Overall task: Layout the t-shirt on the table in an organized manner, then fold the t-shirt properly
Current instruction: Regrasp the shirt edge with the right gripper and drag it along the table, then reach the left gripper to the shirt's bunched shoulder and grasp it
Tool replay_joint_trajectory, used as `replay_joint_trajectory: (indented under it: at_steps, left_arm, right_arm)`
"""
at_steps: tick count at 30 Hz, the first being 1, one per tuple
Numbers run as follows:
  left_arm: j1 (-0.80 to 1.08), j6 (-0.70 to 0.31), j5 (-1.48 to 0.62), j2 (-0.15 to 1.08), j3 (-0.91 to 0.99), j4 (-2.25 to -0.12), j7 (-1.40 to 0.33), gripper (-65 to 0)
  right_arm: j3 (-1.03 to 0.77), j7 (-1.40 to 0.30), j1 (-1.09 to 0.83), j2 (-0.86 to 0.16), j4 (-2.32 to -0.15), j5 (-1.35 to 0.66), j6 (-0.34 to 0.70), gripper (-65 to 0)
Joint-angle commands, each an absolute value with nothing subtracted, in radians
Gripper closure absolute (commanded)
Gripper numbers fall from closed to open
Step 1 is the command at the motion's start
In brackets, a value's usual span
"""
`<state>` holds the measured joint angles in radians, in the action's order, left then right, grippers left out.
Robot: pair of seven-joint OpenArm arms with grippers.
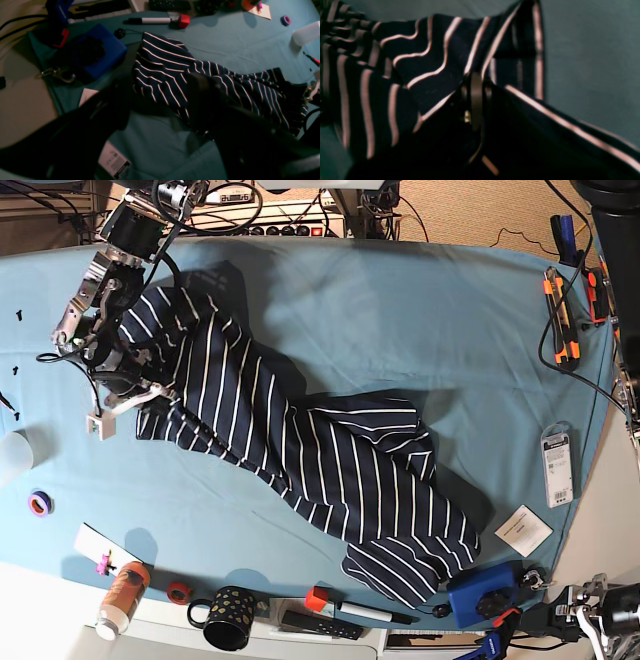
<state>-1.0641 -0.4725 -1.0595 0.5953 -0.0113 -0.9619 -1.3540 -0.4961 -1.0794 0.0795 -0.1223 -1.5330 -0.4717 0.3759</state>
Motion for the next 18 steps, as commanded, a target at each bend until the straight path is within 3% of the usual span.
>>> replay_joint_trajectory:
  at_steps: [1,5,9,13,18]
  left_arm:
    - [-1.105,-0.472,-1.078,0.601,-0.004,-0.975,-1.349,-35.0]
    - [-1.100,-0.472,-1.078,0.601,-0.004,-0.975,-1.380,-34.0]
    - [-1.055,-0.473,-1.116,0.599,-0.004,-0.975,-1.396,-25.2]
    - [-0.946,-0.498,-1.148,0.559,-0.004,-0.975,-1.396,-24.6]
    - [-0.801,-0.500,-1.169,0.459,-0.004,-0.982,-1.396,-24.6]
  right_arm:
    - [-0.496,-1.008,0.101,-0.141,-1.549,-0.453,0.379,0.0]
    - [-0.497,-0.806,0.145,-0.187,-1.549,-0.382,0.377,0.0]
    - [-0.497,-0.795,0.240,-0.246,-1.549,-0.354,0.377,0.0]
    - [-0.496,-0.791,0.320,-0.287,-1.500,-0.313,0.376,0.0]
    - [-0.496,-0.739,0.407,-0.324,-1.273,-0.313,0.378,0.0]
